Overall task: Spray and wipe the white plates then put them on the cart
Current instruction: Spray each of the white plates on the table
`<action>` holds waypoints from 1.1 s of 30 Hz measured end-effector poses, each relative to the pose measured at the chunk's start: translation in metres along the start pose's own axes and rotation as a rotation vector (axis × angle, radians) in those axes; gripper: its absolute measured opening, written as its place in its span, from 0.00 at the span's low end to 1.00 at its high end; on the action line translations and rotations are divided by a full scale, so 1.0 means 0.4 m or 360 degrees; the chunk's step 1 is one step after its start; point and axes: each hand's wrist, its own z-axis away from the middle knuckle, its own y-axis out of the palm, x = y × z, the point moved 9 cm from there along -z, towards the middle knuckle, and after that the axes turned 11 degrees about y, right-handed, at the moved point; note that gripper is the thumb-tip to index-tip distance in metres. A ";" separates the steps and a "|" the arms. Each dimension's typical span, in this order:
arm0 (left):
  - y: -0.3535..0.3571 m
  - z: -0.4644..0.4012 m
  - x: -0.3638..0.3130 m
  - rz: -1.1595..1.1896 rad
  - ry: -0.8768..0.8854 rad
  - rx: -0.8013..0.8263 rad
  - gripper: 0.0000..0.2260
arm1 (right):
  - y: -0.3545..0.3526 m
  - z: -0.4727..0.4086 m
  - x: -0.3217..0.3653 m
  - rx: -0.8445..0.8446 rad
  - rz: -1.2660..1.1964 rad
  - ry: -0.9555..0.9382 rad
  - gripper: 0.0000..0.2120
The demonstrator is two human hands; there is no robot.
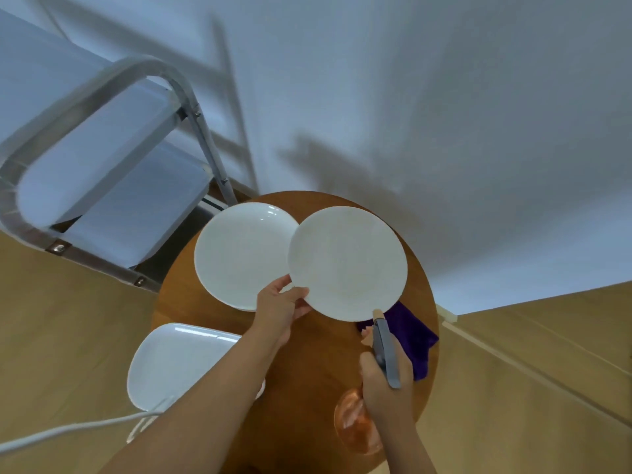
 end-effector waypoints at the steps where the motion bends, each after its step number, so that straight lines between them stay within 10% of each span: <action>1: 0.022 0.000 0.019 -0.0020 -0.0012 -0.0008 0.18 | -0.009 -0.010 -0.006 0.0014 -0.0013 0.0019 0.17; 16: 0.160 -0.077 0.187 -0.0168 -0.0173 -0.0393 0.24 | -0.065 -0.117 -0.069 0.0088 0.0040 0.0163 0.13; 22: 0.128 -0.103 0.143 -0.0780 0.0114 -0.0456 0.15 | -0.055 -0.139 -0.064 0.0191 0.0019 0.0170 0.14; 33: 0.133 -0.140 0.131 -0.1114 -0.0072 -0.0129 0.05 | -0.014 -0.144 -0.055 0.0236 0.0091 0.0122 0.13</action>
